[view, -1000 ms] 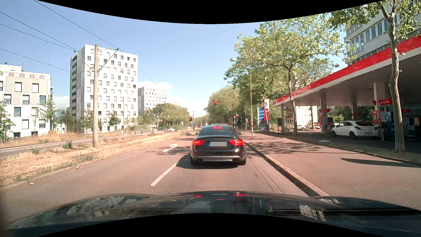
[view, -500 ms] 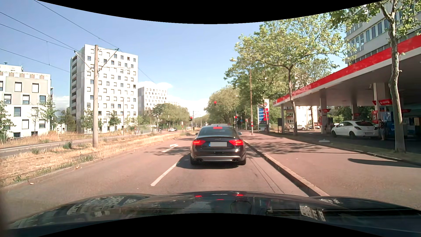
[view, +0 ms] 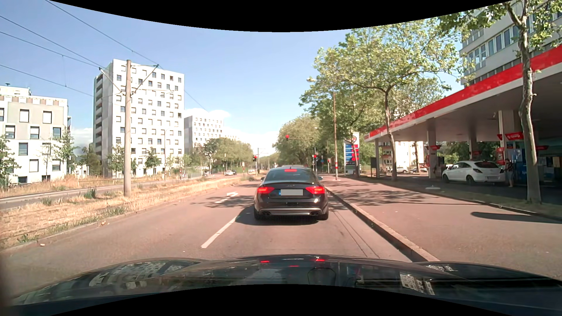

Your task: Follow the waypoints while adhering to traffic rules and regulations

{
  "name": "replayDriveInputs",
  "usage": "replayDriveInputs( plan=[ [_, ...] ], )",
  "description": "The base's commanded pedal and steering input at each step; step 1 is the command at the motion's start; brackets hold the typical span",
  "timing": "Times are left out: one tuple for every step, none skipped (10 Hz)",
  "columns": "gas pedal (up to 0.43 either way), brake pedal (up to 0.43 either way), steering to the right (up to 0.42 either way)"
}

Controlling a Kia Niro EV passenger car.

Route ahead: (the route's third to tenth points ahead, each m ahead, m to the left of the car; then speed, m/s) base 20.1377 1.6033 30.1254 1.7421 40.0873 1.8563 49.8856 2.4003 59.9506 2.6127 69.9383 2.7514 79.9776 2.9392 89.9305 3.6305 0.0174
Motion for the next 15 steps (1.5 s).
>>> replayDriveInputs(
  plan=[
    [0.000,0.000,-0.009],
    [0.000,0.000,-0.009],
    [0.000,0.000,-0.009],
    [0.000,0.000,-0.009],
    [0.000,0.000,-0.009],
    [0.000,0.000,-0.009],
    [0.000,0.000,-0.009],
    [0.000,0.000,-0.009],
    [0.000,0.000,-0.009],
    [0.000,0.000,-0.009],
    [0.000,0.000,-0.009],
    [0.000,0.000,-0.009],
    [0.000,0.000,-0.009],
    [0.000,0.000,-0.009],
    [0.000,0.000,-0.009]
  ],
)
